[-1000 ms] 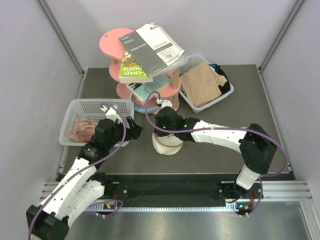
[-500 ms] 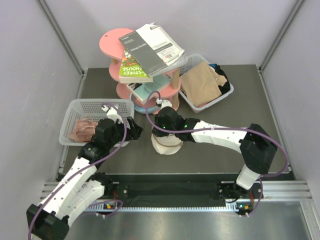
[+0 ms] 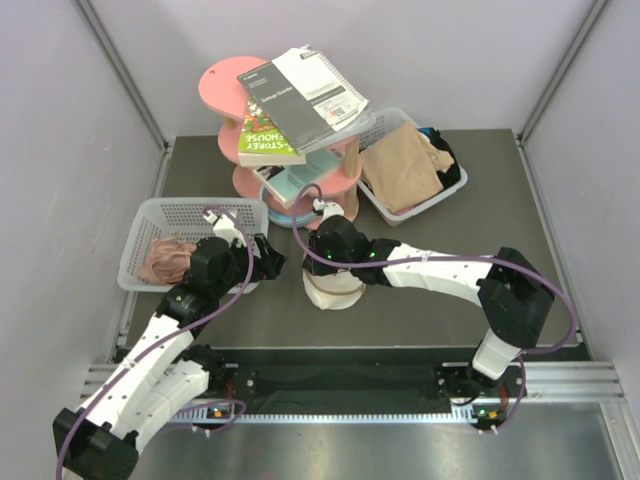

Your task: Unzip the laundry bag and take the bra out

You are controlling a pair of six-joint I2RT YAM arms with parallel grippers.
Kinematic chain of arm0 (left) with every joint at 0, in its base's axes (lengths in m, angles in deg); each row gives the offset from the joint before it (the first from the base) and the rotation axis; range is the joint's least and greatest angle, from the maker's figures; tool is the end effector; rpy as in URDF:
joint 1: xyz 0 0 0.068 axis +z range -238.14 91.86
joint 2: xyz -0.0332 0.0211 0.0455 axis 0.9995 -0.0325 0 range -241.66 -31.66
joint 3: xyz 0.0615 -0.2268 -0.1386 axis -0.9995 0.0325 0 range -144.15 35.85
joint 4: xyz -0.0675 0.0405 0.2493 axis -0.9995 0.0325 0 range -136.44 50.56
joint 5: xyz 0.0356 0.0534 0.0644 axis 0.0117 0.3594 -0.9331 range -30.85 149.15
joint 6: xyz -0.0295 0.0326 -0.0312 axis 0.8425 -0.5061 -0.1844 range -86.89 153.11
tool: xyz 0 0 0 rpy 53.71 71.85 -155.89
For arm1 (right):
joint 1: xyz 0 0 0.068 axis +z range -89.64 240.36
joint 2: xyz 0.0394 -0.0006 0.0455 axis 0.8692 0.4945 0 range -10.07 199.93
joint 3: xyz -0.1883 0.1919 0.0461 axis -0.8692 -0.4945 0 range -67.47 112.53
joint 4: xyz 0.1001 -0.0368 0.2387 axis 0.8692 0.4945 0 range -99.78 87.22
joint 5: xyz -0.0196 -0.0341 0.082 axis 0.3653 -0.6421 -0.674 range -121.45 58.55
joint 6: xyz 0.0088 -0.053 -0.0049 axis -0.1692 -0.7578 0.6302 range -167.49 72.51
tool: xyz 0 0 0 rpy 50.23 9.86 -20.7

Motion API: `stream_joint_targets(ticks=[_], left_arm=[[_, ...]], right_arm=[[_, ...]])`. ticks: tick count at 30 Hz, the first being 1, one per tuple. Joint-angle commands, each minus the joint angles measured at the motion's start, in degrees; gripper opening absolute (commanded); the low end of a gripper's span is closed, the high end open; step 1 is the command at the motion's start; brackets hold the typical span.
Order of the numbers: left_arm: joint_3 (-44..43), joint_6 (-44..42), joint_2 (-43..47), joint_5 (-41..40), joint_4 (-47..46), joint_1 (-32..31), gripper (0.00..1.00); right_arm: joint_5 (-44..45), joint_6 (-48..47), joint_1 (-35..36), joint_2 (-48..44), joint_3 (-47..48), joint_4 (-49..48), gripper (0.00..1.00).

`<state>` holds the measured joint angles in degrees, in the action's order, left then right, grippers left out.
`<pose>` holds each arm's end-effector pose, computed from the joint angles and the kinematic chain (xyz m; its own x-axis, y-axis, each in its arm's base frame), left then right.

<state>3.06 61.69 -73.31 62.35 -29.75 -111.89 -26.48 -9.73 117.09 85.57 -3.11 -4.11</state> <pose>0.1574 -0.0715 0.2632 -0.5611 -0.2749 -0.7808 0.2047 0.8679 -0.4527 0.2076 0.3109 0.2344 -0.7475 -0.0271 -0.6637 -0.4265 0.7856 0.4483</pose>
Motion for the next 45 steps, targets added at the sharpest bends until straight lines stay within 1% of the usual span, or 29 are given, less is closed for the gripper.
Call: stream_joint_targets(ticks=[1, 4, 7, 8, 10, 17, 21, 25, 30, 34, 41, 45], left_arm=[[-1.1, -0.5, 0.6, 0.2, -1.9, 0.2, 0.84], [-1.1, -0.5, 0.7, 0.1, -1.8, 0.3, 0.84], [-1.1, -0.5, 0.7, 0.1, -1.8, 0.3, 0.84], [-1.1, -0.5, 0.7, 0.1, -1.8, 0.2, 0.84], [-1.1, -0.5, 0.6, 0.0, -1.7, 0.2, 0.84], [-1.0, -0.6, 0.4, 0.7, -2.1, 0.3, 0.84], [-0.8, -1.4, -0.6, 2.4, -3.1, 0.2, 0.84], [-0.4, 0.0, -1.9, 5.4, -4.2, 0.2, 0.83], [1.6, 3.9, -3.4, 10.8, -9.3, 0.1, 0.83], [3.6, 7.0, -5.1, 14.5, -15.3, -0.2, 0.82], [4.5, 8.9, -8.5, 15.3, -19.6, -0.8, 0.82], [4.8, 9.8, -11.1, 15.7, -22.3, -1.8, 0.82]], right_arm=[[-1.8, 1.3, -0.3, -1.3, -0.5, -3.4, 0.15], [-1.9, 1.3, -0.4, -1.3, -0.7, -3.6, 0.15], [-1.7, 1.3, -0.4, -1.4, -0.8, -3.5, 0.11], [-1.6, 1.2, -0.3, -1.5, -0.9, -3.5, 0.05], [-1.3, 1.3, -0.4, -1.6, -0.9, -3.3, 0.00], [-1.1, 1.1, -0.5, -2.6, -1.4, -3.1, 0.00], [-0.1, 0.9, -0.6, -6.1, -2.0, -2.6, 0.00], [0.8, 0.6, -0.7, -9.3, -3.2, -2.3, 0.00], [1.2, 0.8, -1.1, -12.2, -5.1, -2.9, 0.00], [0.7, 1.0, -1.4, -13.2, -6.3, -3.6, 0.00], [0.5, 1.4, -1.4, -14.4, -8.4, -4.4, 0.00], [1.0, 1.5, -1.7, -16.6, -9.3, -4.5, 0.00]])
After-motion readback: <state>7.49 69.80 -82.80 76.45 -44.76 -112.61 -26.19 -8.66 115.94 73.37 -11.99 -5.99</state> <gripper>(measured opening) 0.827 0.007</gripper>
